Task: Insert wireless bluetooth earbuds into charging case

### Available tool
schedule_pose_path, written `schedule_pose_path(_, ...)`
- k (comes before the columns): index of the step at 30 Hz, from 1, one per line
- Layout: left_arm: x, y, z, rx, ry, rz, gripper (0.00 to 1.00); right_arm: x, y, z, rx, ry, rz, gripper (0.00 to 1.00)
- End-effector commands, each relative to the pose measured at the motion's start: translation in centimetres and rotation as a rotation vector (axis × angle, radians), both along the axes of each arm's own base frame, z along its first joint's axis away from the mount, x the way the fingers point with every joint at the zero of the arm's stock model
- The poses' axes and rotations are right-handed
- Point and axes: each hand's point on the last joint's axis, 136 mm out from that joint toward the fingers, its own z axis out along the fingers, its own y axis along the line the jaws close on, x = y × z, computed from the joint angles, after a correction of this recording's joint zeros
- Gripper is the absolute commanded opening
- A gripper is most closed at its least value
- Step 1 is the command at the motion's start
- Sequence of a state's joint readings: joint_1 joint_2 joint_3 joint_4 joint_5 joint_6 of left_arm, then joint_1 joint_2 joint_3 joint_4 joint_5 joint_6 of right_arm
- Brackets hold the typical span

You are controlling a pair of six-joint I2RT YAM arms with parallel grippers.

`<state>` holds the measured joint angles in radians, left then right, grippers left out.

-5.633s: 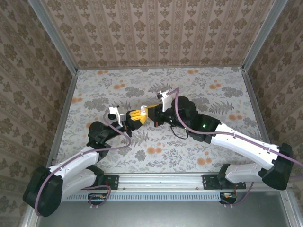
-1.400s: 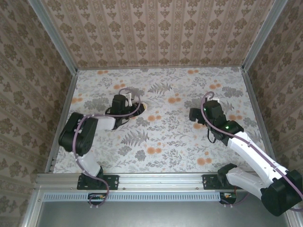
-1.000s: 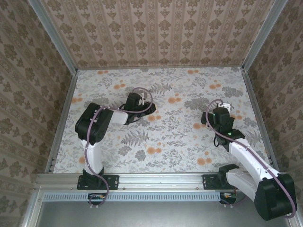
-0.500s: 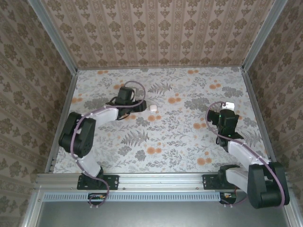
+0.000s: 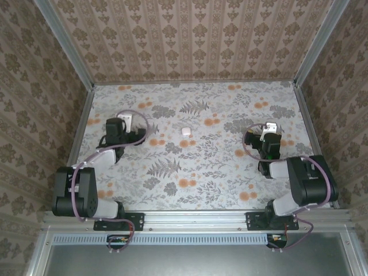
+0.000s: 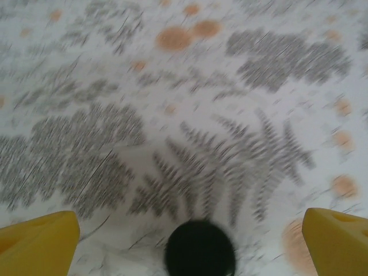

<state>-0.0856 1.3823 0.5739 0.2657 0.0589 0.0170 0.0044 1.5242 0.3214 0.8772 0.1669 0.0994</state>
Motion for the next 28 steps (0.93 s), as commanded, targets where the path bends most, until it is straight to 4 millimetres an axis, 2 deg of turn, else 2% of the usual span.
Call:
schedule_pose_path(1,0.7,2.0,3.3,0.038,-0.273,0.021,1.00,2.1,0.7,2.7,-0.014,-0.075,0.038,1.00)
schedule_pose_path(3,0.4,3.8,3.2,-0.008,-0.328,0.081,1.00,2.2,0.8,2.6,-0.024,-0.062,0.039,1.00)
schedule_pose_path(5,0.6,4.5,2.4,-0.048,-0.320,0.094,1.00,2.2,0.9,2.6,-0.029,-0.066,0.042,1.00)
schedule_pose_path(11,1.2,3.5,0.3,-0.045,-0.294,0.038,1.00,2.2,1.0,2.7,-0.034,-0.067,0.044,1.00)
schedule_pose_path(14,1.6,2.6,0.2,-0.023,-0.270,0.000,1.00,2.2,1.1,2.6,-0.034,-0.064,0.046,1.00)
schedule_pose_path(28,1.7,2.6,0.2,0.019,-0.276,0.022,1.00,2.4,1.5,2.5,-0.032,-0.058,0.079,1.00)
